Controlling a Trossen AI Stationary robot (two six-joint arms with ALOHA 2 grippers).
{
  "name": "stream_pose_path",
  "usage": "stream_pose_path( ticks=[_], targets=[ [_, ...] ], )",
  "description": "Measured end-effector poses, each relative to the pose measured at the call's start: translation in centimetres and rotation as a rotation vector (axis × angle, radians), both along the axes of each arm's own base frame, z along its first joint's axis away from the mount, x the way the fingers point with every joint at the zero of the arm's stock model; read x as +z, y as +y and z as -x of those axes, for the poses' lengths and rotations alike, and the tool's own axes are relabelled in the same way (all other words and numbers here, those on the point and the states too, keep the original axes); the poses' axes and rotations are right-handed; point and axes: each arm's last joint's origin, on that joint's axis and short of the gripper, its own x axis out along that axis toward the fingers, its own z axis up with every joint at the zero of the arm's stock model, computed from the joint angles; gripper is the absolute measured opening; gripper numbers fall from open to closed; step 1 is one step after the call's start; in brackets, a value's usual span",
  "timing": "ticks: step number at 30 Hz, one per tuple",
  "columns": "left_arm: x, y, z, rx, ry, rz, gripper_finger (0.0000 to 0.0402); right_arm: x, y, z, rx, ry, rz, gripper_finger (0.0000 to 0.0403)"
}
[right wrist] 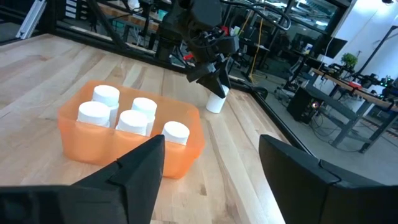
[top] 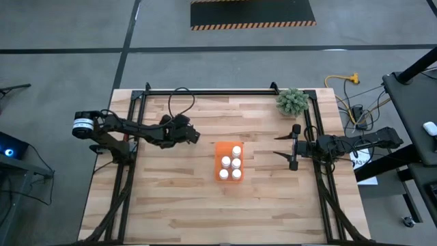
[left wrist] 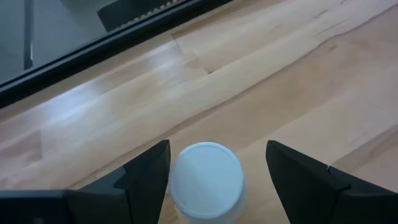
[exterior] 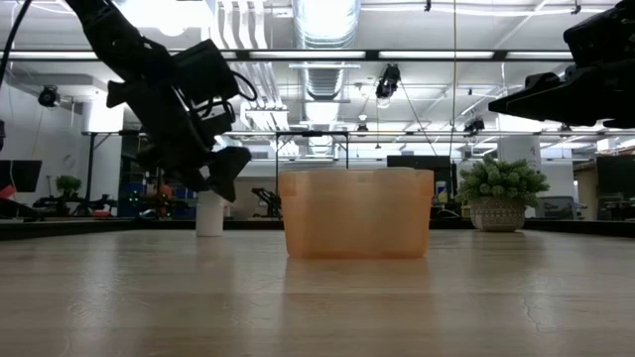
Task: Pick and place pill bottles into a basket
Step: Put the white pill bottle into the orange bin
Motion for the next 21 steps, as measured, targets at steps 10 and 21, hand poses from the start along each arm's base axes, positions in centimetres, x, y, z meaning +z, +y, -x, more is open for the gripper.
stream_pose_path(
  ticks=[10, 21],
  targets=[
    [-0.03, 0.46, 0.13, 0.031, -0.016, 0.010, 0.0247, 0.00, 0.00, 0.00, 0.000, 0.000, 0.000, 0.0251],
    [-0.12, 0.45, 0.21, 0.031, -0.011, 0.010, 0.0247, -0.01, 0.00, 0.00, 0.000, 0.000, 0.000, 0.0255]
  ],
)
